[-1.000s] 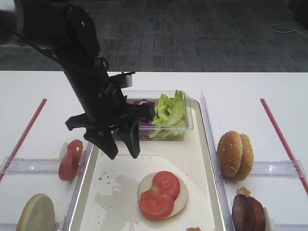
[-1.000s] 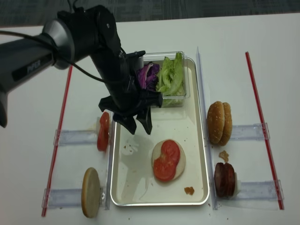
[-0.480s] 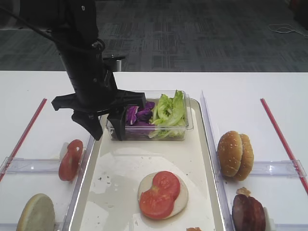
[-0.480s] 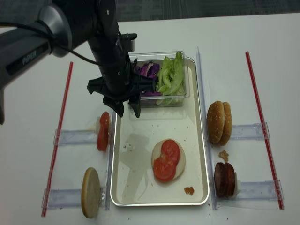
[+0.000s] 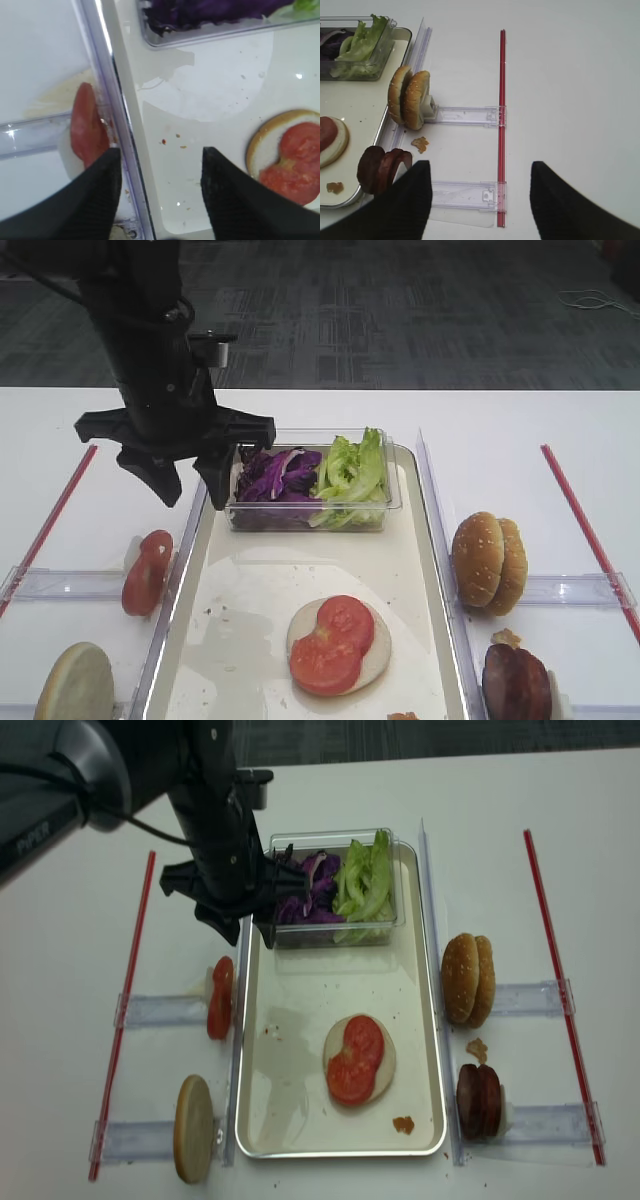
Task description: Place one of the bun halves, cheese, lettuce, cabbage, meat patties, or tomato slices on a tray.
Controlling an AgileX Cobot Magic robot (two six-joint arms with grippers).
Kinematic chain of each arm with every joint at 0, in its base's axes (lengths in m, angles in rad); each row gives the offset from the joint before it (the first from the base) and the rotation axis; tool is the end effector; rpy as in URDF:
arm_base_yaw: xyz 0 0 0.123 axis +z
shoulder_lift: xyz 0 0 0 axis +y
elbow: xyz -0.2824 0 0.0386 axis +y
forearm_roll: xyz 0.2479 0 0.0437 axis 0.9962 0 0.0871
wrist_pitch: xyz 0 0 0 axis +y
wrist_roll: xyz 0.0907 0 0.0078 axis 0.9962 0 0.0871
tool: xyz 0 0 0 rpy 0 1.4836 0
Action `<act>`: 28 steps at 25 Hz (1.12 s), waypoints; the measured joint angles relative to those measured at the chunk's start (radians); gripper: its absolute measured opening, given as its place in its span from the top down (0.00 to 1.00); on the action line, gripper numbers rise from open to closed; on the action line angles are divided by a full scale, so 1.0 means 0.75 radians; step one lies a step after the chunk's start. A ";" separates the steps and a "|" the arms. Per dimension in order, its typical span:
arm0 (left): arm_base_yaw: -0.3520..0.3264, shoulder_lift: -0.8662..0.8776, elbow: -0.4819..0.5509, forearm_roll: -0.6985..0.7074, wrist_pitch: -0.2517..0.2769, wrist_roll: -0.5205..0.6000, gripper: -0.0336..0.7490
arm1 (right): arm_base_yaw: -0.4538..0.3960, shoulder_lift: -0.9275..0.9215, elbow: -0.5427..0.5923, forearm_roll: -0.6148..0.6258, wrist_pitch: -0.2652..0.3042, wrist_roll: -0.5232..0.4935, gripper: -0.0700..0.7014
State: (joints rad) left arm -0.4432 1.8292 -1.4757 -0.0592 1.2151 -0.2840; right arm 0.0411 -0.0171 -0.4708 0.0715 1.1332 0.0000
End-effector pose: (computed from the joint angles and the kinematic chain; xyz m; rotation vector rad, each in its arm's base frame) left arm 0.3278 -0.1612 0.2508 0.2167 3.0677 -0.1300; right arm -0.0077 0.0056 0.2634 -0.0497 2.1280 0.1111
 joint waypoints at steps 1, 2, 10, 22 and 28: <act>0.023 -0.009 0.000 0.003 0.000 0.000 0.52 | 0.000 0.000 0.000 0.000 0.000 0.000 0.33; 0.045 -0.015 0.000 0.005 0.000 0.000 0.52 | 0.000 0.000 0.000 0.000 0.000 0.000 0.33; 0.211 -0.029 0.000 0.008 0.003 0.049 0.52 | 0.000 0.000 0.000 0.000 0.000 0.000 0.33; 0.330 -0.046 0.000 0.090 0.006 0.141 0.52 | 0.000 0.000 0.000 0.000 0.000 0.000 0.33; 0.364 -0.090 0.000 0.109 0.009 0.161 0.52 | 0.000 0.000 0.000 0.000 0.000 0.000 0.33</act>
State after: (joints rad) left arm -0.1698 1.7617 -1.4757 0.0224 1.2218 -0.1630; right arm 0.0411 -0.0171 -0.4708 0.0715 1.1332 0.0000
